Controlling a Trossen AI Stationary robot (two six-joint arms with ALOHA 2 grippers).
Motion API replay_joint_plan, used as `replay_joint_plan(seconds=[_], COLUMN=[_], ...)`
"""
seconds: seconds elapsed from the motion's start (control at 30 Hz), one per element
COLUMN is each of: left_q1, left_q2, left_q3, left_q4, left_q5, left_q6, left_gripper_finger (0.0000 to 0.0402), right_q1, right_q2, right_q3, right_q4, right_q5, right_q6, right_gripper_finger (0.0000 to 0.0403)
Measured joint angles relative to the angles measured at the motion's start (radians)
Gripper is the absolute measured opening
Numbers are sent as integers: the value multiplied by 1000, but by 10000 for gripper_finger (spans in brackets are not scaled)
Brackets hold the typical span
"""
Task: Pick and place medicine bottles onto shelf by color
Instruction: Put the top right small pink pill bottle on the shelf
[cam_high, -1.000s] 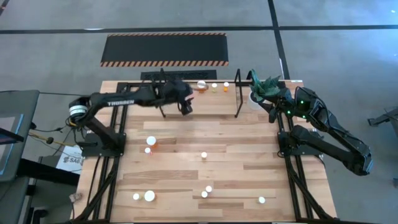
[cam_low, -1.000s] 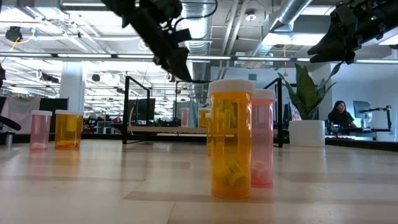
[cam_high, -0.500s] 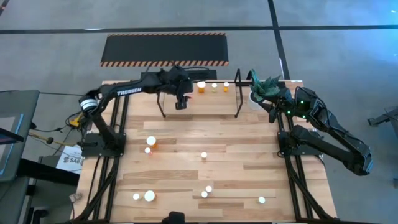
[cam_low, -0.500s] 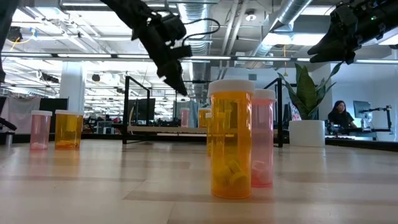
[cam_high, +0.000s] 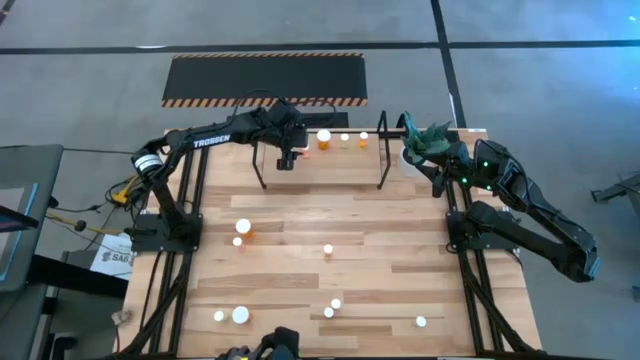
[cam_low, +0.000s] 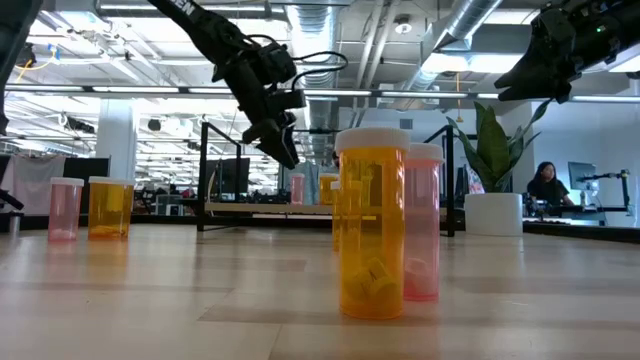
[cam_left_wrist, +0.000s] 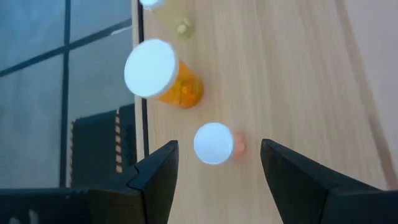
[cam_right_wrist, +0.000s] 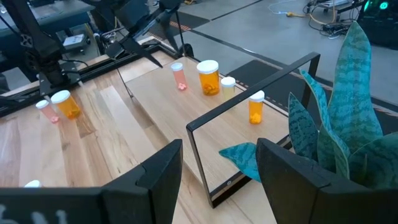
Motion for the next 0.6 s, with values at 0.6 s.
replay_joint_plan(seconds=[0.6], left_q1=[-13], left_q2=[47], left_q3=[0], left_q4=[81], left_q5=[52], left_q6=[42], left_gripper_finger=[217], right_q1=[0], right_q2=[0], right_q3=[0], right_q4=[0], right_q5=[0], right_q6=[0], right_gripper_finger=[226])
